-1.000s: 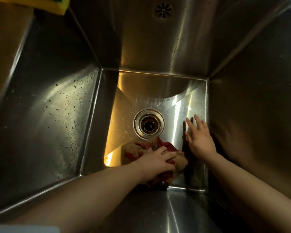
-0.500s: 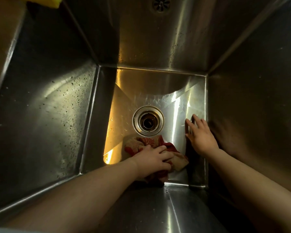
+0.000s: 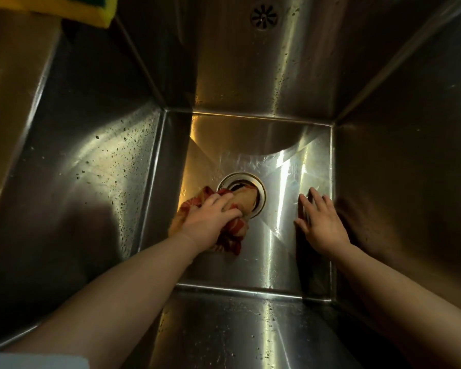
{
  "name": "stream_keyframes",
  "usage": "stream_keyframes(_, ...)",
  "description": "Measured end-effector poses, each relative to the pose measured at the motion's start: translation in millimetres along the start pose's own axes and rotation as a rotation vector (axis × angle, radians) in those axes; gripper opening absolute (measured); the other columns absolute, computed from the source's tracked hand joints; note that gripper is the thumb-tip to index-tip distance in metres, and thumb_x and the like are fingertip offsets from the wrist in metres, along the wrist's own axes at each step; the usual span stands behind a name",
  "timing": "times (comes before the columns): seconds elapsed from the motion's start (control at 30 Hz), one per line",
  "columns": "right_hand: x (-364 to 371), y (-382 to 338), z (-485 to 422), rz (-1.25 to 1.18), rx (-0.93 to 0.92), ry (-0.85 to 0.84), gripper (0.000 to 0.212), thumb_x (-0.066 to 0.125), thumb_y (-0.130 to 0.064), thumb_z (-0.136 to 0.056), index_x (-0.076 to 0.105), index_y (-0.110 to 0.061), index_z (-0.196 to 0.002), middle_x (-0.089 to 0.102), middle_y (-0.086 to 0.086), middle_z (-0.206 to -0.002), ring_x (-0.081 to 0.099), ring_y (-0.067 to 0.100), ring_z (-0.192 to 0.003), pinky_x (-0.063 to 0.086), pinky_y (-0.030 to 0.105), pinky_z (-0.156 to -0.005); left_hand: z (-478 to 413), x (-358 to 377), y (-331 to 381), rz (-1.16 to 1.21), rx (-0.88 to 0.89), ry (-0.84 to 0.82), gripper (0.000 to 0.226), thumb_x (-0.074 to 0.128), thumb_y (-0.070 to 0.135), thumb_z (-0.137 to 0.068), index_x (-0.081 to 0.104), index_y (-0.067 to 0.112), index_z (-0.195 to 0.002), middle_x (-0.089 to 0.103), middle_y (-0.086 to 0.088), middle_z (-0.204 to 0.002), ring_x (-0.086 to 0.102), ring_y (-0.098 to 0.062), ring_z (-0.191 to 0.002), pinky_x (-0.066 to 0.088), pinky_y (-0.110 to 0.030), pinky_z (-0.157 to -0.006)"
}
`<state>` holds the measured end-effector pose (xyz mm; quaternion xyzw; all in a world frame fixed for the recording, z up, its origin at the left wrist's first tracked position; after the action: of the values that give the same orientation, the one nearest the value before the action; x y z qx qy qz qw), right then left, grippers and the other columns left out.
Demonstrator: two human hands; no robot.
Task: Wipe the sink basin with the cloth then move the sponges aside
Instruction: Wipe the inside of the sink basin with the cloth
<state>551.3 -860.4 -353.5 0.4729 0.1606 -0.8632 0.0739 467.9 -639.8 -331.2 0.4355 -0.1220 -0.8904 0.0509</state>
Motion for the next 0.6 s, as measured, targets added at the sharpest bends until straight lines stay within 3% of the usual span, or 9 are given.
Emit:
stream_keyframes(0.33,11.8,-16.5,6.1,0.029,0.046,0.032,0.083,0.044,-0.059,-0.089,0.004,-0.02,-0.149,-0.007,0.003,-0.159,-0.008,0.032,-0.144,0.008,0.05,-0.117,23.9,13.1,-18.6,-0.004,-0.045,-0.019,0.065,0.065,0.01,-0.078,0.034,0.042,-0.126,0.002,0.002,-0.152,0.007,-0.035,-0.138,0.036,-0.054,-0.104)
stream_keyframes(0.6,19.8,-24.1,10.1,0.02,0.023,-0.007,0.09,0.046,-0.065,-0.083,0.005,-0.02,-0.149,-0.01,0.004,-0.158,-0.011,0.032,-0.144,0.009,0.052,-0.116,45.2,12.6,-48.2,0.084,-0.256,-0.067,0.063,0.066,0.004,-0.074,0.038,0.036,-0.121,0.004,0.0,-0.147,0.012,-0.032,-0.133,0.038,-0.052,-0.102)
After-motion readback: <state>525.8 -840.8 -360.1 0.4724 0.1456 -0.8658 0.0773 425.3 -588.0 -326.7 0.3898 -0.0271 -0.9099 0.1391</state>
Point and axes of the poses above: each hand's wrist, its own z-axis away from the middle knuckle, its own x-axis out of the palm, y = z × x, the point moved 9 cm from there along -z, towards the middle knuckle
